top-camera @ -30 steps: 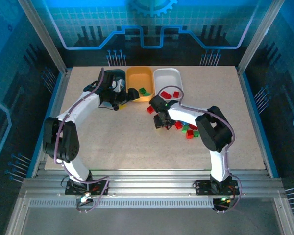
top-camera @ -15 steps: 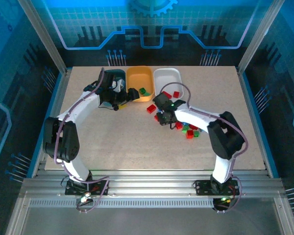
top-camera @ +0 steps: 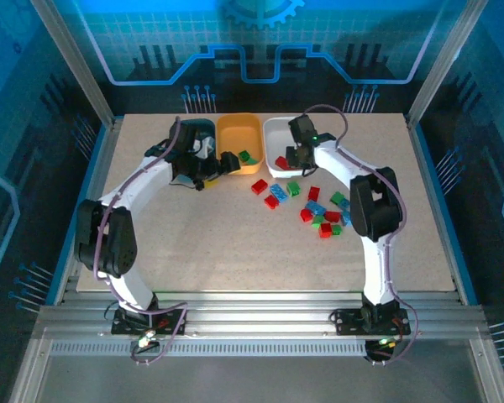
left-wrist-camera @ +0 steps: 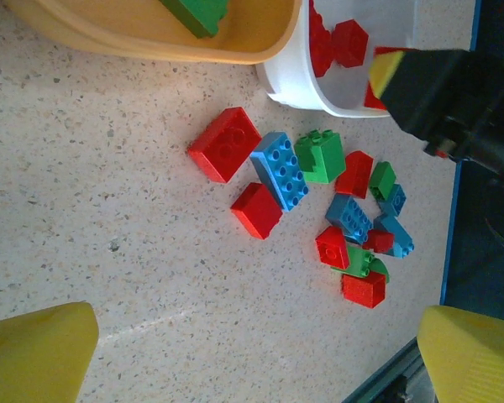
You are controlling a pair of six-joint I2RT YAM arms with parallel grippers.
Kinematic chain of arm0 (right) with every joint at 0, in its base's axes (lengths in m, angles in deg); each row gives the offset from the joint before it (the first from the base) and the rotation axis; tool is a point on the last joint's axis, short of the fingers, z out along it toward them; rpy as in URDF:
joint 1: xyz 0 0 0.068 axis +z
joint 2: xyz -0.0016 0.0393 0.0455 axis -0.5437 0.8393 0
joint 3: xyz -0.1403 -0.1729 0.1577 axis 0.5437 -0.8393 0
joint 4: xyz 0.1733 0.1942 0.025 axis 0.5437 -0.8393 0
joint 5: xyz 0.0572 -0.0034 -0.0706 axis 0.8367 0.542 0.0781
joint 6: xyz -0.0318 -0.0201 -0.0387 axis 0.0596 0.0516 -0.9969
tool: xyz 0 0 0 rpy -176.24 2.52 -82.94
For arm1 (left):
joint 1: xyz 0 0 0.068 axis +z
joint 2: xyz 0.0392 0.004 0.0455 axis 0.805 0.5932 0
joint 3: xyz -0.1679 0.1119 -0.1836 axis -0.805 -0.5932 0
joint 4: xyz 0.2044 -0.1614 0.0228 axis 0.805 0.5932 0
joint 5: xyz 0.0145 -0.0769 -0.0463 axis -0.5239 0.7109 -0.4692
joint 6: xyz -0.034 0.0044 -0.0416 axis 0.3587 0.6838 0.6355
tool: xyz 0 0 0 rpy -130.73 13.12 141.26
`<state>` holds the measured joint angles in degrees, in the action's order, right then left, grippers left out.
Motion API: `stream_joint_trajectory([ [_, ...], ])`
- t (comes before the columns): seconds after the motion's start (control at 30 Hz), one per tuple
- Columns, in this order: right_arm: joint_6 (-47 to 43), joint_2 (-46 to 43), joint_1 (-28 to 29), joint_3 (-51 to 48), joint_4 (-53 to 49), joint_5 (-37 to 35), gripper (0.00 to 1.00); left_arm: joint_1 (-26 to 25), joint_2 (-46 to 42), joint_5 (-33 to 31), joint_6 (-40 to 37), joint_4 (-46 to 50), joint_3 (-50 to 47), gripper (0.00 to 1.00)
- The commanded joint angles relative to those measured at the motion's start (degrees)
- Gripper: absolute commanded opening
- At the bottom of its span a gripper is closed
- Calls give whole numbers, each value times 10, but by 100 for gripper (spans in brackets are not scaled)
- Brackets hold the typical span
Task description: Sort the legos into containers by color
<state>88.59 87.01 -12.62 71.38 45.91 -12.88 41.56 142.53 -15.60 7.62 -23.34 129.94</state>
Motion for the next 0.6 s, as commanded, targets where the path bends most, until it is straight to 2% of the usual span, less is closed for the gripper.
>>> stream_joint_trajectory([
  [0.0,8,23,-9,59,-18,33,35,-13,12,19,-21,7,2,99],
  [0.1,2,27,-8,77,-29,39,56,-21,18,17,-21,9,4,99],
  [0.17,0,-3,-6,52,-16,38,62,-30,23,10,-24,12,6,99],
  [0.3,-2,-96,1,-27,20,31,62,-52,34,-9,-23,18,13,99],
  [0.47,-6,-207,18,-162,49,26,57,-71,46,-26,-11,20,14,99],
  [0.57,-8,-242,37,-234,49,20,53,-85,52,-34,-2,16,7,99],
])
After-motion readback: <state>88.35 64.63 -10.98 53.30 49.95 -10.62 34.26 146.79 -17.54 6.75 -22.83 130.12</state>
